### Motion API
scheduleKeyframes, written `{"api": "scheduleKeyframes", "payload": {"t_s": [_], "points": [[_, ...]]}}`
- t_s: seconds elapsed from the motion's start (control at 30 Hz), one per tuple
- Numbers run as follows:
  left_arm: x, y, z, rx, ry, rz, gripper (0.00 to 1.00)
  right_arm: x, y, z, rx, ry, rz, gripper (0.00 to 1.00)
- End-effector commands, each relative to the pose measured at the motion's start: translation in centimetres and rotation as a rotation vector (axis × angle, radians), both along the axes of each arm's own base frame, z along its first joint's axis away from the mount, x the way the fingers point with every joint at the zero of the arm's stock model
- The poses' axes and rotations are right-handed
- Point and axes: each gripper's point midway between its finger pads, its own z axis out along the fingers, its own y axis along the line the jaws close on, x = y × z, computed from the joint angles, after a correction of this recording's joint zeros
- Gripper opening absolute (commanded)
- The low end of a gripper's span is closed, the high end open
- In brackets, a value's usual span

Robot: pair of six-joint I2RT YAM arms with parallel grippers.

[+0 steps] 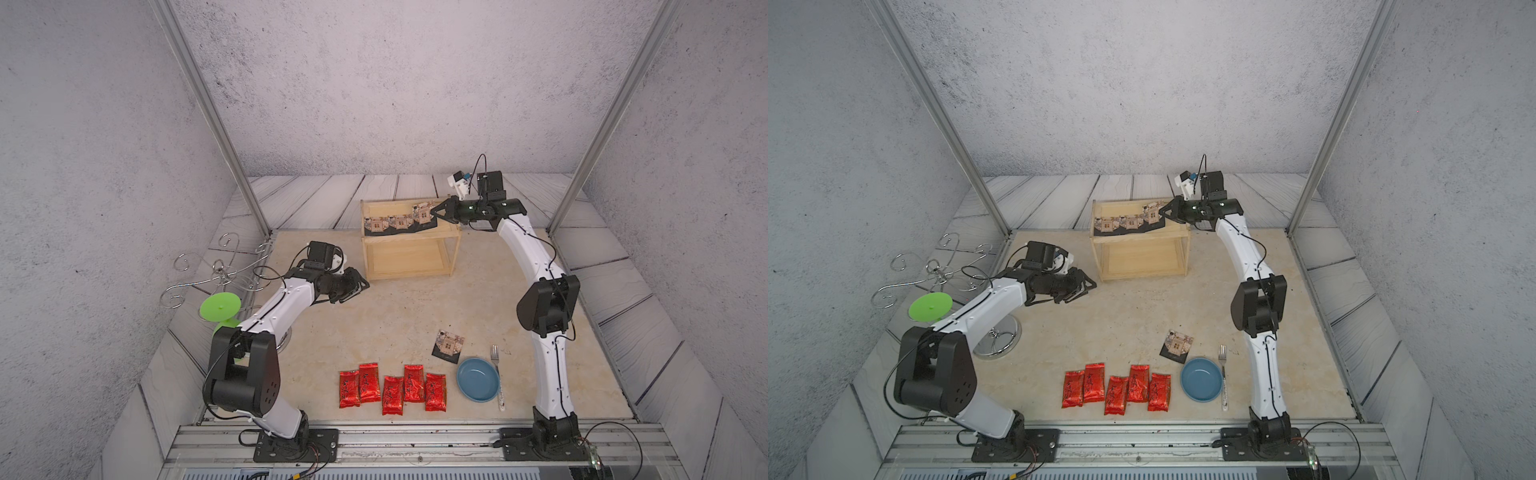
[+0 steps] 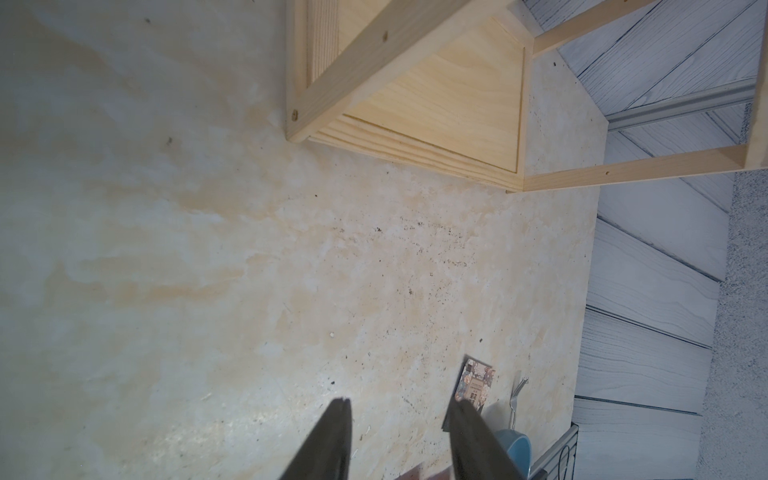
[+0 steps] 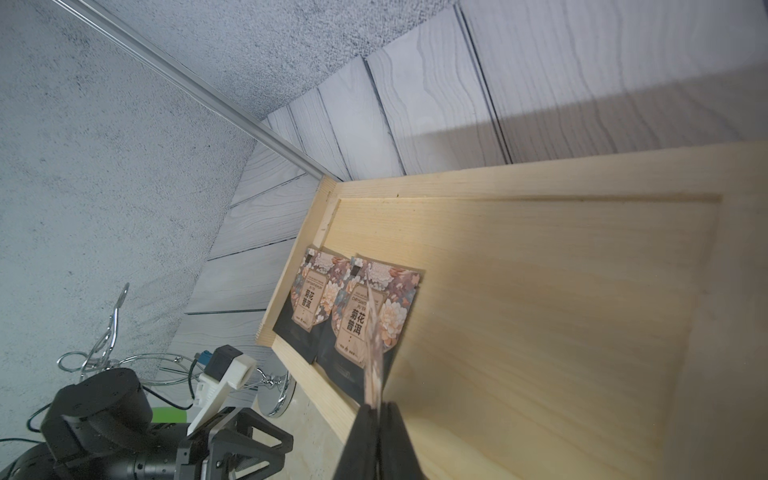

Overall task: Place the tea bags on the shelf by color
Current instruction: Place the tea bag on the shelf.

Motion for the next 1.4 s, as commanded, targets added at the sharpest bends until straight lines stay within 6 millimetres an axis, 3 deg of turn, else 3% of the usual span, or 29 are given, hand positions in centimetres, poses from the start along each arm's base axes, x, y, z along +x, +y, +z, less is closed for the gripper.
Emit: {"api": "scheduleKeyframes", "payload": {"t_s": [0.0,0.27,0.6,1.1,1.23,1.37], "points": [[-0.1,0.2,-0.7,-0.005,0.013,-0.009,0.44,0.7,-0.2,-0.3,-0.032,-0.035,-0.011,0.15],[-0.1,0.2,-0.8,-0.014,0.016,-0.008,0.44,1.1,-0.7,-2.1,-0.096,-0.015,-0.036,0.22],[-0.1,0.2,-0.7,-0.022,0.016,-0.006,0.44,1.4,-1.8,-2.6,-0.161,-0.023,-0.078,0.33],[-0.1,0.2,-0.8,-0.028,0.016,-0.005,0.44,1.7,-1.3,-3.2,-0.167,-0.019,-0.085,0.35],[-0.1,0.2,-0.6,-0.026,0.01,-0.004,0.44,1.4,-1.2,-2.3,-0.166,-0.025,-0.088,0.35],[-0.3,0.0,-0.3,-0.022,0.006,-0.008,0.44,0.0,-2.1,1.1,-0.197,-0.067,-0.131,0.34]]}}
